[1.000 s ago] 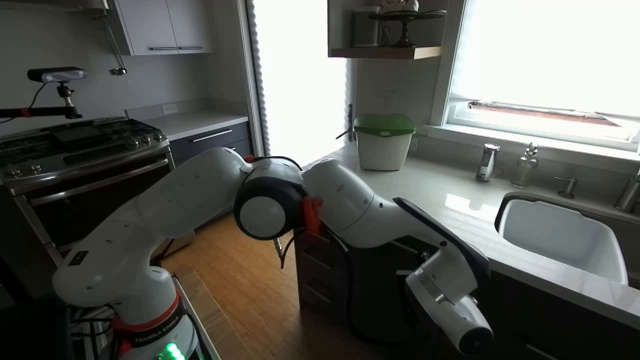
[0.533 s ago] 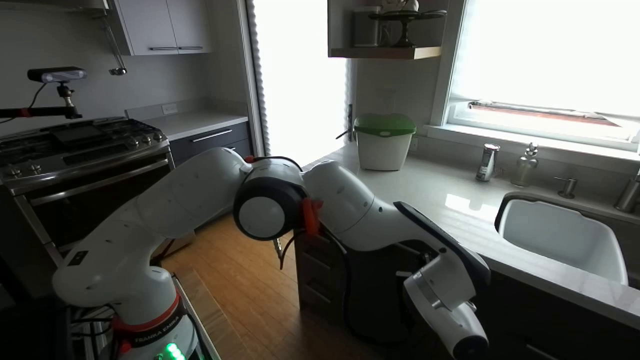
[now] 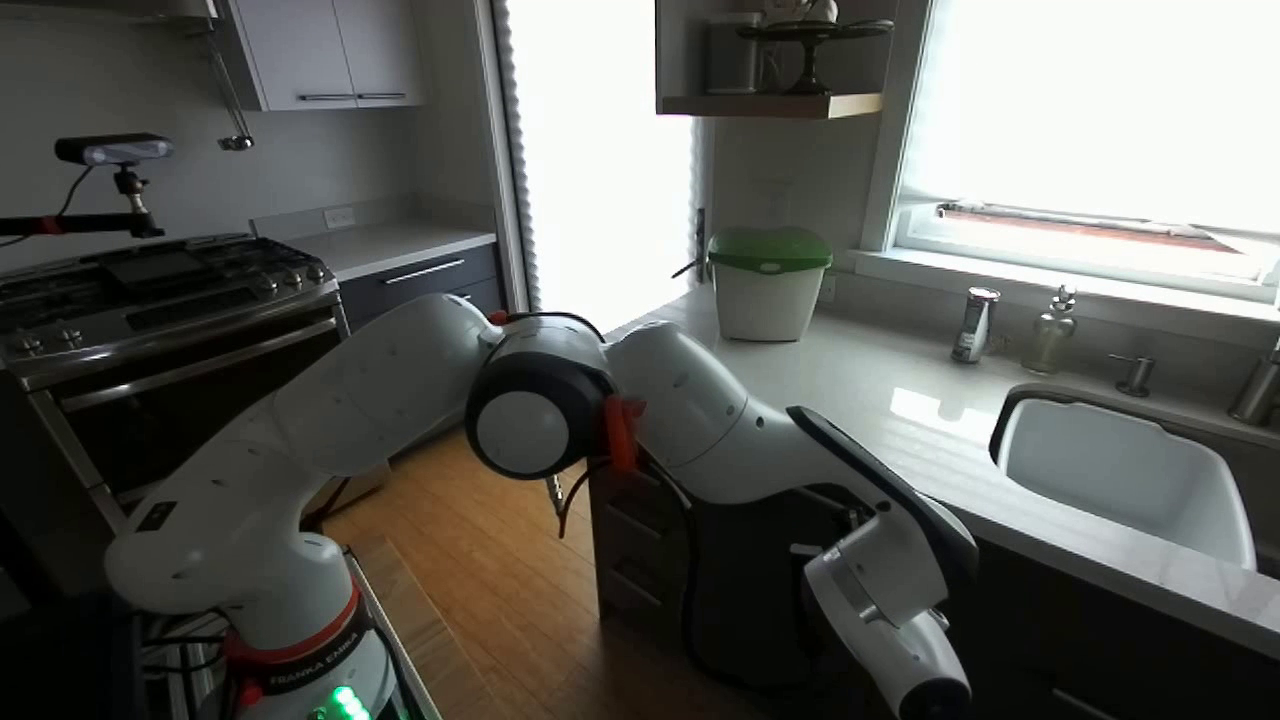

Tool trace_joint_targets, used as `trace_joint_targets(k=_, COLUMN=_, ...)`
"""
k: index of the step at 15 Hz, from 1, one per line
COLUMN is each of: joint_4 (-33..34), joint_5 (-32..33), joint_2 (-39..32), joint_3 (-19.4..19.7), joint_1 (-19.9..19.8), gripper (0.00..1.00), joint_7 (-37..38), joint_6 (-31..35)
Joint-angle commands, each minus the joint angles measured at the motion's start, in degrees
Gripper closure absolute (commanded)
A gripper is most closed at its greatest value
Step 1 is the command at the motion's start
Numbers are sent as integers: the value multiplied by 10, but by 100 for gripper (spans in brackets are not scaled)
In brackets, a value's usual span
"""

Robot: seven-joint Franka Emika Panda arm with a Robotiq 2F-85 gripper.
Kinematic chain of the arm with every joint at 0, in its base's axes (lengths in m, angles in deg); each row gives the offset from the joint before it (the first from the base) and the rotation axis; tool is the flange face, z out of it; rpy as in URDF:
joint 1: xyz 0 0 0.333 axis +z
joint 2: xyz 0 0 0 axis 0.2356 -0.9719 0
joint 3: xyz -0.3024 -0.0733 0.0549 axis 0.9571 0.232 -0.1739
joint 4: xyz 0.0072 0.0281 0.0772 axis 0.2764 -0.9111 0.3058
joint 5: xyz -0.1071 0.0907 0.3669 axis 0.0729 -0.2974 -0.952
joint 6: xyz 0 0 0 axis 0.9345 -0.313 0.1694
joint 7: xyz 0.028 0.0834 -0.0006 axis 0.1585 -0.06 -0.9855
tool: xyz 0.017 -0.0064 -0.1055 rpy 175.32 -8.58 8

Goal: Take the metal hook off the counter

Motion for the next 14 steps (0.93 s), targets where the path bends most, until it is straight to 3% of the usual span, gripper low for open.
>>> trace_joint_targets(k=1, joint_4=-33, joint_5=5, joint_2=7, joint_3=19, joint_1=6, gripper=54, joint_7=3, joint_6=4)
trace_joint_targets(k=8, joint_4=-50, joint_5=12, joint_2=11, joint_3=37, joint_1=7, gripper=1, joint_7=3, joint_6=2)
trace_joint_targets(k=10, joint_4=-54, joint_5=44, joint_2=30, joint_3=51, joint_1=15, gripper=0, joint_7=3, joint_6=-4)
trace_joint_targets(k=14, joint_4=-59, joint_5=175, joint_2=104, joint_3=85, joint_1=46, gripper=0, joint_7=35, joint_6=-6)
